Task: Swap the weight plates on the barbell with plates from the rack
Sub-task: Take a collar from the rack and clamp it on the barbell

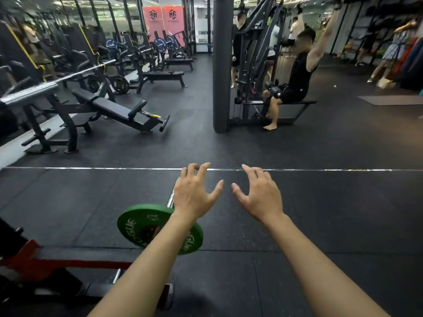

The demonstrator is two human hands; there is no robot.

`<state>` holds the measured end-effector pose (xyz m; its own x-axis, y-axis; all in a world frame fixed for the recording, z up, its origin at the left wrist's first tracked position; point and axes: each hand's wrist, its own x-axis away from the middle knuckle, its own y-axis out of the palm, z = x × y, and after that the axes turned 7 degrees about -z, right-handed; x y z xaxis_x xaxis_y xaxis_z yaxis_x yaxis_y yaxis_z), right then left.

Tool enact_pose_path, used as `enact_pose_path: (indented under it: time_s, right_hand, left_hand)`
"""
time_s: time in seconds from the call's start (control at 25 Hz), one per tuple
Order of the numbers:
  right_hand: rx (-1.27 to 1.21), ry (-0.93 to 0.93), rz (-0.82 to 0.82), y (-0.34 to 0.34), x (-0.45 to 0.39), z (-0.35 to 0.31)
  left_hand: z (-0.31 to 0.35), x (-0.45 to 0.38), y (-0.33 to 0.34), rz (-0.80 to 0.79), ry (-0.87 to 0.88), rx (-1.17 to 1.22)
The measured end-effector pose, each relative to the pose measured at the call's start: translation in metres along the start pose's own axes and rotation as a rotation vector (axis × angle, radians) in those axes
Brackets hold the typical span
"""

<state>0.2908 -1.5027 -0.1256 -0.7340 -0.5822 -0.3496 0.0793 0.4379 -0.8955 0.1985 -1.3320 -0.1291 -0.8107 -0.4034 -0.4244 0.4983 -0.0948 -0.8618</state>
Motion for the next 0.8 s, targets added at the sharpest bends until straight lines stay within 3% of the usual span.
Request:
enact_pose_path:
  time_s: [0.4,0.8]
  right_hand:
    - [-0.067,-0.13,-0.076,0.104,-0.304,0.101]
    - [-0.136,-0.362,-0.166,0.219,-0.564,0.064]
  left_hand:
    - [-0.037,-0.263,0.134,0.01,-0.174,-0.047]
    - [-0.169,-0.463,0.207,0.114,-0.387,-0.082]
